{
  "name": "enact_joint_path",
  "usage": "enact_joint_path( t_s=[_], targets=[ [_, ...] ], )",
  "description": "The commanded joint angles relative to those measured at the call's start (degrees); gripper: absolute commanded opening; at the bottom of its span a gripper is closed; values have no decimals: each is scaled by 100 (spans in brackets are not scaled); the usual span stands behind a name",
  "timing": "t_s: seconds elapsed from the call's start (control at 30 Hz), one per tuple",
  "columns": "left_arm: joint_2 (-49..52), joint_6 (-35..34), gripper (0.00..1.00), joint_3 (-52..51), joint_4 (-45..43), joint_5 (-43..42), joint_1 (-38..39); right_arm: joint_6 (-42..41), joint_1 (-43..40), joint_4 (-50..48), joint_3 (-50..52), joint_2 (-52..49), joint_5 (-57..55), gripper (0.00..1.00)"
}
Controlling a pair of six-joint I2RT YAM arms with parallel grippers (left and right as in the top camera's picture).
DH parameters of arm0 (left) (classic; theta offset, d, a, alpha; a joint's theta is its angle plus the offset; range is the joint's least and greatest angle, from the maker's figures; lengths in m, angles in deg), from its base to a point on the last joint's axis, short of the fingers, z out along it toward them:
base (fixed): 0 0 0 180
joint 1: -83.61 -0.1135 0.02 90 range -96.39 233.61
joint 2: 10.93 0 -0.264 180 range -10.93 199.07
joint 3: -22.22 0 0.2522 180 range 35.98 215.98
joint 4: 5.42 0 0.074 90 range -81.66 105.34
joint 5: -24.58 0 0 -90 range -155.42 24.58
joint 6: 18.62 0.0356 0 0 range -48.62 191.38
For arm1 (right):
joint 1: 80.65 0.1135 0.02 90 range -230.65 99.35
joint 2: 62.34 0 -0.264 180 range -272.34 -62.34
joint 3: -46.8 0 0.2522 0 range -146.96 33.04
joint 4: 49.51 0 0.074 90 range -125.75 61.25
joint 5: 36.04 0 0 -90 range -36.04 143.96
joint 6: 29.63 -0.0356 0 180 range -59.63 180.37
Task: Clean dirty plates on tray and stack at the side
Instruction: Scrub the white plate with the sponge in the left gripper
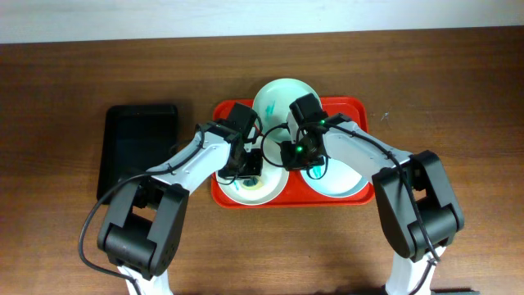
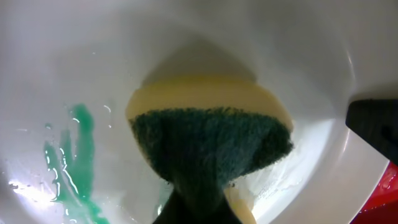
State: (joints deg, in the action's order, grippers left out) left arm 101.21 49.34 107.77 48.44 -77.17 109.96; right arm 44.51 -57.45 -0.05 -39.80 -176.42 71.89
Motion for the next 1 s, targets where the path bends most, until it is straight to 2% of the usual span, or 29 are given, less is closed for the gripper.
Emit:
enact_joint_path(
  t_s=[0.0,0.3,0.43,0.5,0.57,0.83,0.97],
  targets=[
    [219,24,0,0,120,557,11,37,50,-13,74,-85,-44,14],
    [153,22,0,151,575,3523,11,39,50,-13,74,-85,-63,14],
    [151,24,0,201,575,4011,11,39,50,-13,74,-85,-63,14],
    [151,22,0,319,605,3917,11,39,50,-13,74,-85,-63,14],
    [129,22,0,509,656,3471,11,39,50,-13,74,-85,-66,14],
    [-24,17,0,883,417,599,-170,39,50,-13,74,-85,-63,14],
    [72,20,0,763,428,529,-223,39,50,-15,74,-85,-63,14]
  ],
)
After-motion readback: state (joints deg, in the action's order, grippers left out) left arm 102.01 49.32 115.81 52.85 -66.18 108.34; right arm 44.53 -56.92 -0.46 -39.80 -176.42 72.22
